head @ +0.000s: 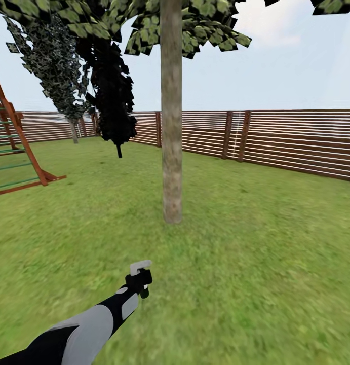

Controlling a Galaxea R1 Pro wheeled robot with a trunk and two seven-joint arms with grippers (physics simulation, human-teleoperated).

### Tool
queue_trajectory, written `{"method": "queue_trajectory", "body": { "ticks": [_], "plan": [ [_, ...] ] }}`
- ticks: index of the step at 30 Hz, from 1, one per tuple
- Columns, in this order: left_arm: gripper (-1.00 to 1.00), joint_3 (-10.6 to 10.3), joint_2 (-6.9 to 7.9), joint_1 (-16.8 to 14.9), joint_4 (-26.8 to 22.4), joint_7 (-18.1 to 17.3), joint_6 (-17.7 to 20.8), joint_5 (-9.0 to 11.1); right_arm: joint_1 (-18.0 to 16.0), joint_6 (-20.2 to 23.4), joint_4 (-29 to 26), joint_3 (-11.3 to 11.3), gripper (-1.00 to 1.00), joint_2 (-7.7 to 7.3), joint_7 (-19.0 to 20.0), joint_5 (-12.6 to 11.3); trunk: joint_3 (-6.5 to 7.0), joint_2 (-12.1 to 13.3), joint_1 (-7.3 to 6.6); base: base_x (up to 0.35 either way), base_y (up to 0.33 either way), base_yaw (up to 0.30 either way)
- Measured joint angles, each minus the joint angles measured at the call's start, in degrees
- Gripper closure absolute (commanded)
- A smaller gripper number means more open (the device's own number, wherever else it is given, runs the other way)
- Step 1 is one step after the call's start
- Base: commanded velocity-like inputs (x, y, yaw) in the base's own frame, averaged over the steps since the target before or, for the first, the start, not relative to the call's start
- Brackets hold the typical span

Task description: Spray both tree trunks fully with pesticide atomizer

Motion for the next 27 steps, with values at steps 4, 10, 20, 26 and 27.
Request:
{"method": "queue_trajectory", "body": {
  "ticks": [4, 10, 20, 26, 27],
  "plan": [
    [1.00, -0.23, 0.17, 0.00, 0.00, 0.00, 0.17, -0.76, -0.01, -0.16, -0.60, 0.07, -1.00, -0.37, -0.34, 0.12, 0.00, 0.00, 0.03, 0.022, 0.000, 0.000],
    [1.00, -0.32, 4.08, 0.00, -0.05, 0.15, 0.03, -0.91, -0.01, -0.20, -4.18, -0.28, -1.00, -2.79, -0.55, -0.02, 0.00, 0.00, 0.03, 0.000, 0.000, 0.000],
    [1.00, -0.94, 6.17, 0.00, -1.29, -12.77, -0.19, -0.96, -13.86, 17.11, -21.85, -0.37, -1.00, -4.87, 13.24, 0.14, 0.01, 0.00, 0.03, 0.000, 0.000, 0.000],
    [1.00, -1.46, 8.43, 0.00, -3.75, -37.47, -0.08, -0.99, -33.34, 21.89, -13.63, 0.14, -1.00, -5.52, 37.92, 3.06, 0.02, 0.00, 0.03, 0.000, 0.000, 0.000],
    [1.00, -1.59, 8.41, 0.00, -3.99, -41.34, -0.01, -1.01, -35.28, 23.11, -13.47, 0.15, -1.00, -5.03, 44.21, 3.58, 0.01, 0.00, 0.03, 0.000, 0.000, 0.000]
  ]
}}
